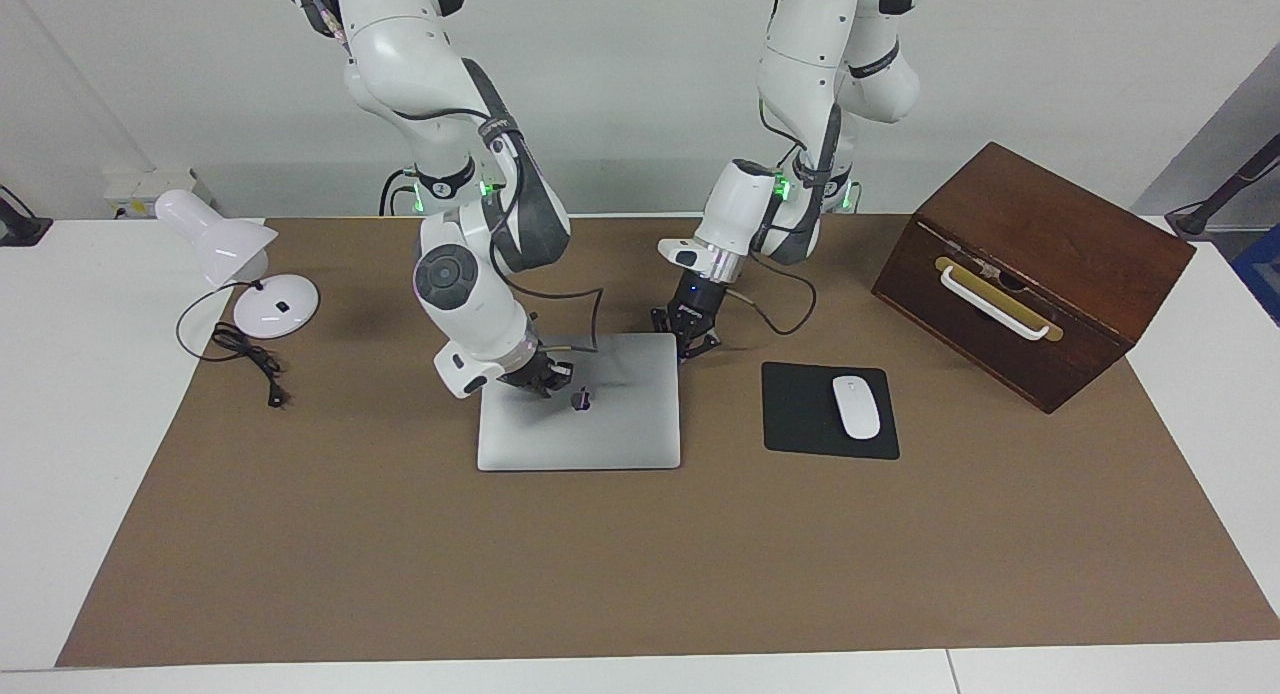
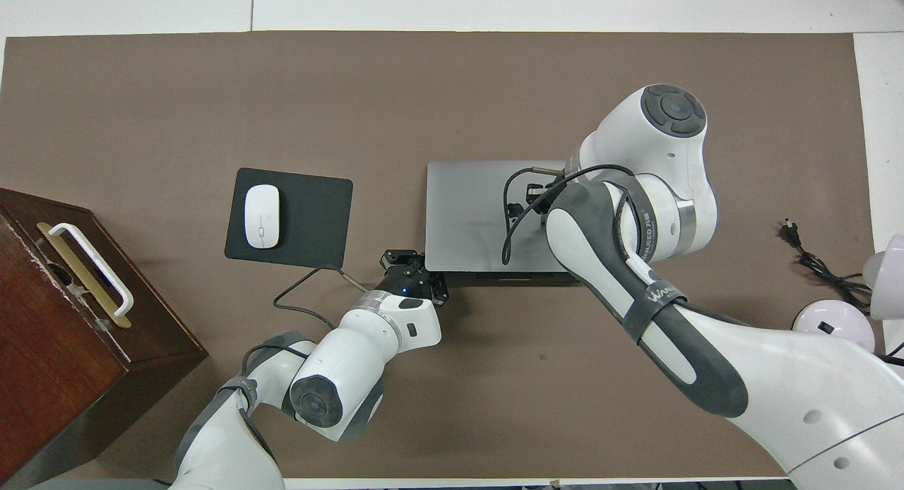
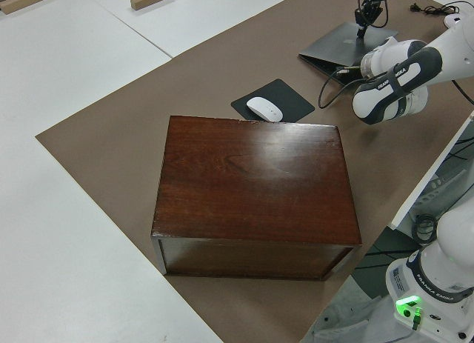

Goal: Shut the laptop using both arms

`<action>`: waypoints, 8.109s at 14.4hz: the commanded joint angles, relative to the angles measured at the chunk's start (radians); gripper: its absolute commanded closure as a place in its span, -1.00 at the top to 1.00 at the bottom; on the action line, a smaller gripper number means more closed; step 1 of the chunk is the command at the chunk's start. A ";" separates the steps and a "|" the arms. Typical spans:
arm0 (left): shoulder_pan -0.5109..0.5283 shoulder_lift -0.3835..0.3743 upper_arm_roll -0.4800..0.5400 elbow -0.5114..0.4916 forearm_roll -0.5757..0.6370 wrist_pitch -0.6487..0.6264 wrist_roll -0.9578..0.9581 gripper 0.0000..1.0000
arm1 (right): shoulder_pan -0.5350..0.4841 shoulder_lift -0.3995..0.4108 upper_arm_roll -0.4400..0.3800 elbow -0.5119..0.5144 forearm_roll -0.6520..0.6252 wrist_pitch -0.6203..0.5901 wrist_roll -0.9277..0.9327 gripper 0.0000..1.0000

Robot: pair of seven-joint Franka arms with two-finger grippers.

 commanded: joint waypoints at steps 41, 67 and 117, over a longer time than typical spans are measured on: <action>0.060 -0.366 0.018 -0.037 -0.013 -0.661 -0.139 -1.00 | -0.404 -0.524 0.005 0.032 -0.178 -0.385 -0.471 1.00; 0.630 -0.560 0.027 0.423 0.081 -1.740 -0.014 1.00 | -0.395 -0.562 0.008 -0.036 -0.240 -0.411 -0.455 1.00; 0.739 -0.371 0.015 0.778 0.162 -1.920 -0.140 1.00 | -0.175 -0.452 -0.108 0.173 -0.172 -0.476 -0.434 1.00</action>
